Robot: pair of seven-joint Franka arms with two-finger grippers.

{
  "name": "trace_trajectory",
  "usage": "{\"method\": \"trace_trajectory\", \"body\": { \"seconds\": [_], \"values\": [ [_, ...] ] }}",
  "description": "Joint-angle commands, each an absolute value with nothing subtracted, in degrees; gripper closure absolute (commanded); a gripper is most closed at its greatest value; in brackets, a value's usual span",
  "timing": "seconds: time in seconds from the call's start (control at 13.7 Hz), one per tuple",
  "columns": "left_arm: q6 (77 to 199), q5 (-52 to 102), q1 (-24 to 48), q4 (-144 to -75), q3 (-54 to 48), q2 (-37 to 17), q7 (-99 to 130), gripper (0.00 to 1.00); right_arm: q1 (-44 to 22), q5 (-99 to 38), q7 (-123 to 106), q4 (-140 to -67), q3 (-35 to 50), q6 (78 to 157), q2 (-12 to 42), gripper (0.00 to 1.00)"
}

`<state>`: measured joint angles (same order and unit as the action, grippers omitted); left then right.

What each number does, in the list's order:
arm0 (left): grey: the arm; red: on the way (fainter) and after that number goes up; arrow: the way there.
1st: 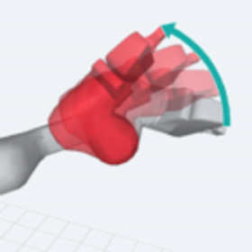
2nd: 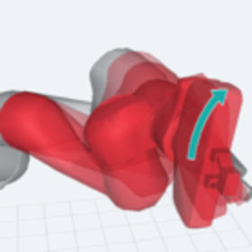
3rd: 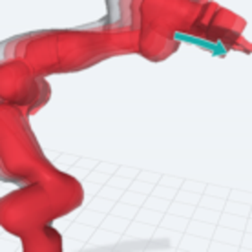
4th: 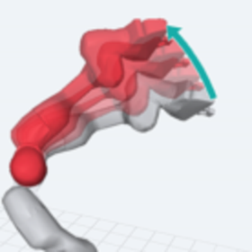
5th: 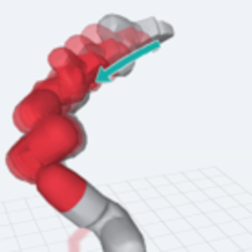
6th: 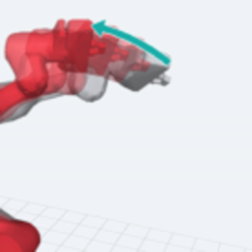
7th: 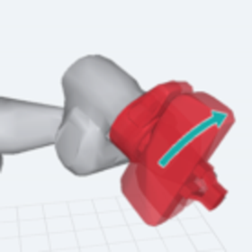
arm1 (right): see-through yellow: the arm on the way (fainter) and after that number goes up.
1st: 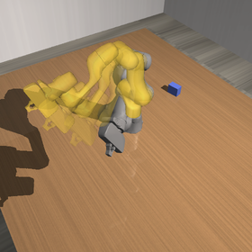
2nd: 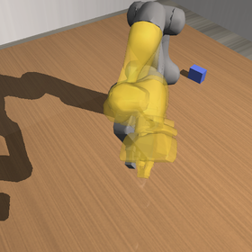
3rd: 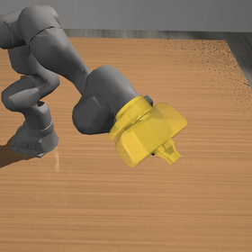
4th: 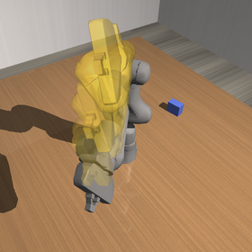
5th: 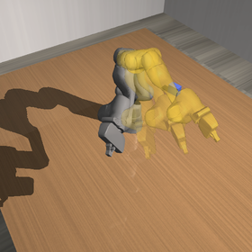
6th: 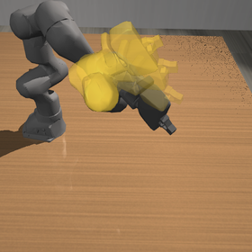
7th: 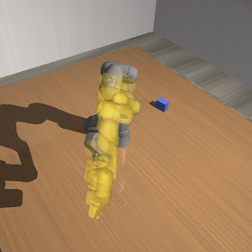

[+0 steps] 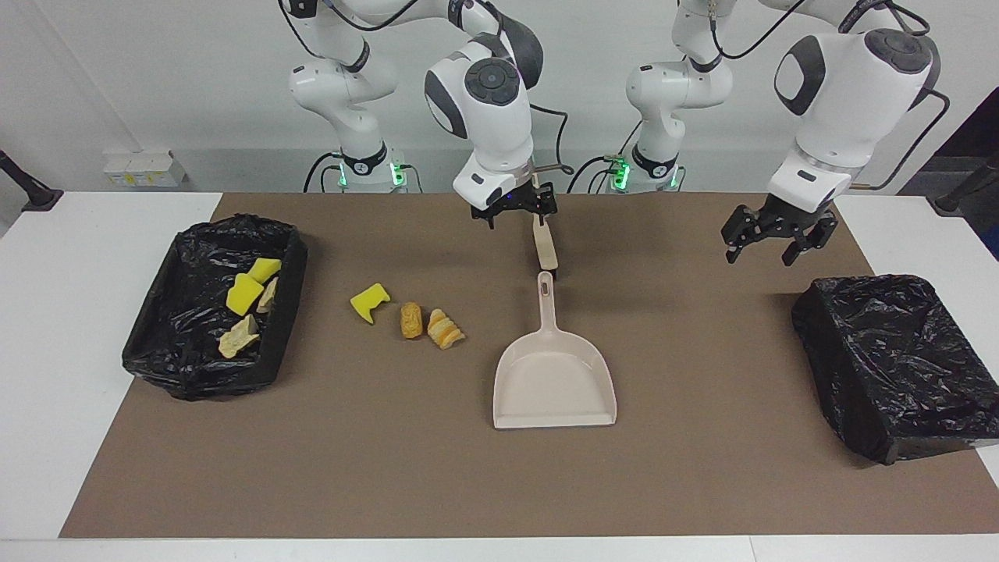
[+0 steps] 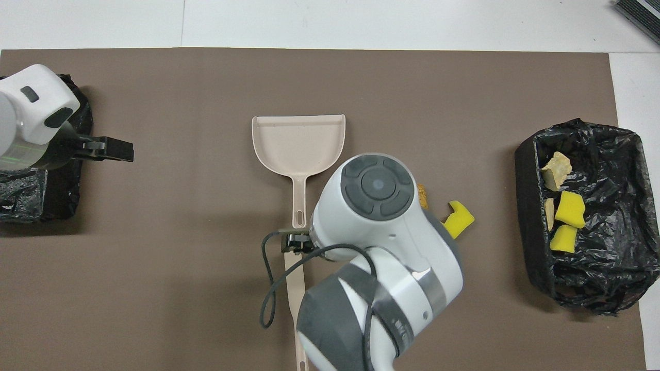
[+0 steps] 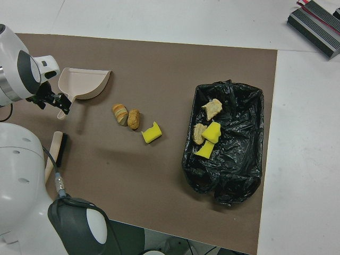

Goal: Sweep and dump trash in bin
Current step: 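Set the dustpan down near the brush and release it with the right gripper, then grasp the dustpan with the left gripper while the right gripper grasps the brush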

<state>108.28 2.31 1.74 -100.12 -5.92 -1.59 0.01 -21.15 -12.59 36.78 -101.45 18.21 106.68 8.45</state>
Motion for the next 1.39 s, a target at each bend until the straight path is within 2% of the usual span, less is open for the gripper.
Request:
{"method": "trace_trajectory", "body": {
  "seconds": [0.0, 0.15, 0.36, 0.58, 0.66, 0.8, 1.02, 1.09, 1.31],
  "values": [
    [114.6, 5.4, 4.0, -100.5, -5.3, -5.2, -0.4, 0.00, -24.4, -19.8, 36.5, -121.5, 18.3, 116.8, -4.4, 0.00],
    [117.7, 5.8, 5.6, -99.9, -5.3, -7.5, -0.3, 0.00, -30.7, -21.5, 37.9, -126.5, 18.2, 120.4, -5.6, 0.00],
    [119.9, 8.2, 6.2, -98.8, -5.4, -10.3, 0.1, 0.00, -36.4, -21.5, 39.3, -133.8, 18.2, 128.6, -5.7, 0.00],
    [122.3, 8.5, 8.3, -98.9, -5.3, -11.9, 1.5, 0.00, -37.2, -21.4, 39.3, -135.0, 18.2, 131.7, -4.1, 0.00],
    [122.2, 8.5, 8.3, -99.0, -5.3, -12.0, 1.6, 0.00, -37.4, -21.4, 39.2, -135.0, 18.2, 133.1, -3.4, 0.02],
    [122.2, 8.5, 8.3, -99.1, -5.3, -12.0, 1.3, 0.00, -38.8, -21.3, 39.4, -135.0, 18.2, 135.9, -1.6, 0.17],
    [121.7, 8.5, 9.5, -99.6, -5.3, -11.9, 1.5, 0.00, -38.9, -20.9, 39.4, -135.0, 18.2, 136.1, -1.1, 0.19],
    [121.8, 8.5, 9.6, -99.6, -5.3, -12.0, 1.6, 0.00, -39.2, -20.8, 39.3, -135.0, 18.1, 135.6, -1.2, 0.31],
    [122.1, 8.6, 10.9, -99.8, -5.3, -12.2, 1.8, 0.00, -39.2, -20.6, 39.1, -135.0, 18.2, 135.0, -1.2, 0.93]
  ]
}}
